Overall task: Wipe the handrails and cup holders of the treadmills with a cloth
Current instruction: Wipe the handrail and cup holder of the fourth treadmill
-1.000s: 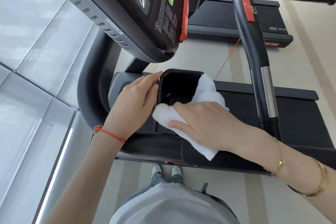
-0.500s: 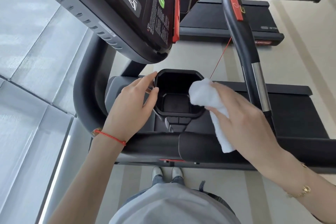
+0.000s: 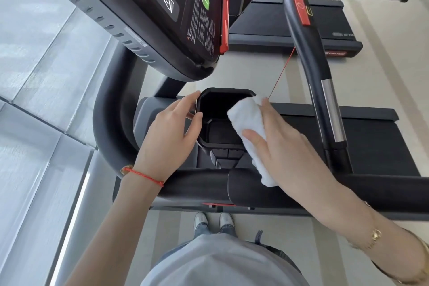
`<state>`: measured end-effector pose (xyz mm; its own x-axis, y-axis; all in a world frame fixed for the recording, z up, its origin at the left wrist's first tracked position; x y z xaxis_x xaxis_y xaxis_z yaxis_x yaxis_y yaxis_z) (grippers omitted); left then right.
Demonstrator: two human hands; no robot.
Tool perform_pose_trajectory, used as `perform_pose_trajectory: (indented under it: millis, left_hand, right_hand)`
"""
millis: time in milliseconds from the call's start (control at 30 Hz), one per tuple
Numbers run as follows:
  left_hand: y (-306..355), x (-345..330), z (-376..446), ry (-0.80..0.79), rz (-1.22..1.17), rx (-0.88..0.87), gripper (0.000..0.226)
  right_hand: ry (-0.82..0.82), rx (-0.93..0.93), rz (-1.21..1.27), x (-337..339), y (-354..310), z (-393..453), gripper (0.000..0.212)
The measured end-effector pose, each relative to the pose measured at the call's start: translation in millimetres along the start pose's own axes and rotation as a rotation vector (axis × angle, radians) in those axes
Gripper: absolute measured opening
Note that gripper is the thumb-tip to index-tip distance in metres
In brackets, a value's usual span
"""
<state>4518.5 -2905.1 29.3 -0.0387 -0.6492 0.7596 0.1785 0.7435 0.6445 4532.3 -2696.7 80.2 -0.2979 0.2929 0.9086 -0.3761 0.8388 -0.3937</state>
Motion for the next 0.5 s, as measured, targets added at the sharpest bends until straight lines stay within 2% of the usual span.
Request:
perform_pose_trajectory:
  millis: [100,233,400,500]
  left_hand:
    - [1.8,0.4,0.8,-0.007,-0.009,0.009,0.042]
    - [2.1,0.9,0.1,-0.011,0.005,0.019,0.041]
    - [2.7,0.4,-0.5,-0.020,0.001,0.020,0.041]
    - [1.5,0.3,-0.2,-0.011,0.013,0.018,0.040]
  right_hand:
    - [-0.174,-0.017,0.041,-6.1,0.2,-6.8,0.068]
    - [-0.221,-0.079,0.084,-5.3,-2.7,-9.6,0.066]
    - [-0.050,-0.130,0.188,4.5,-1.3,-22.5,0.060]
    - [0.223,-0.146,-0.006,21.6,7.2,-19.5,0.039]
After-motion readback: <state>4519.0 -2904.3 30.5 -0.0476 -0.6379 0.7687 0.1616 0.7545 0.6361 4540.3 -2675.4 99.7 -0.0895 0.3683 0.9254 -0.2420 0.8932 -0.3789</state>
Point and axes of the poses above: each hand's wrist, its own z-axis towards the middle knuckle, its own x-axis out of the back of the hand, y = z × x, the point moved 1 cm from there along z, towards the middle knuckle, and after that the axes turned 15 degrees about -y, right-handed, at the moved point
